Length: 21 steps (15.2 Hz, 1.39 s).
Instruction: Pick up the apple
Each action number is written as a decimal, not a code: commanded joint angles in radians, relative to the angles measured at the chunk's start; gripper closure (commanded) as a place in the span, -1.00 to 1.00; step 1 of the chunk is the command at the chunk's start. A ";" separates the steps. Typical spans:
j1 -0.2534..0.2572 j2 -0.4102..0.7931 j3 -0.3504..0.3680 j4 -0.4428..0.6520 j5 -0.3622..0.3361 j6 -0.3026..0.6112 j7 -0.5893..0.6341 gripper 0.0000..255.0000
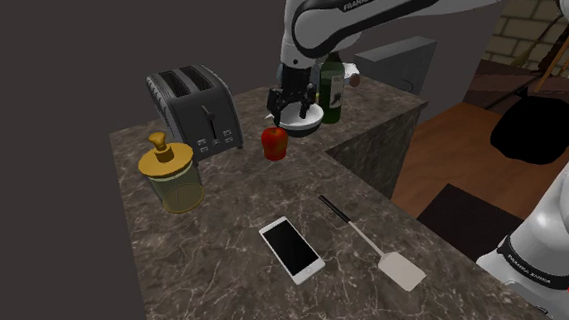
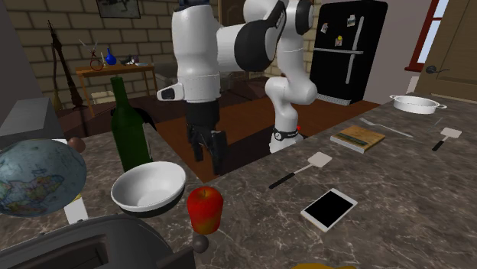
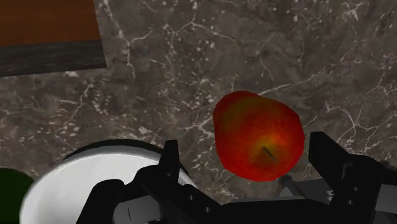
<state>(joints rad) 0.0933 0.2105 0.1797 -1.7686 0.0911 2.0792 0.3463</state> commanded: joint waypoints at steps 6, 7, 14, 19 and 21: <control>0.039 0.231 -0.006 0.262 -0.046 -0.003 0.066 -1.00; 0.039 0.234 -0.007 0.253 -0.046 0.009 0.065 -1.00; 0.039 0.255 -0.008 0.209 -0.047 0.074 0.060 -1.00; 0.039 0.255 -0.008 0.211 -0.047 0.072 0.060 1.00; 0.039 0.255 -0.008 0.209 -0.047 0.073 0.060 1.00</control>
<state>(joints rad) 0.1319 0.4633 0.1715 -1.5579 0.0445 2.1535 0.4064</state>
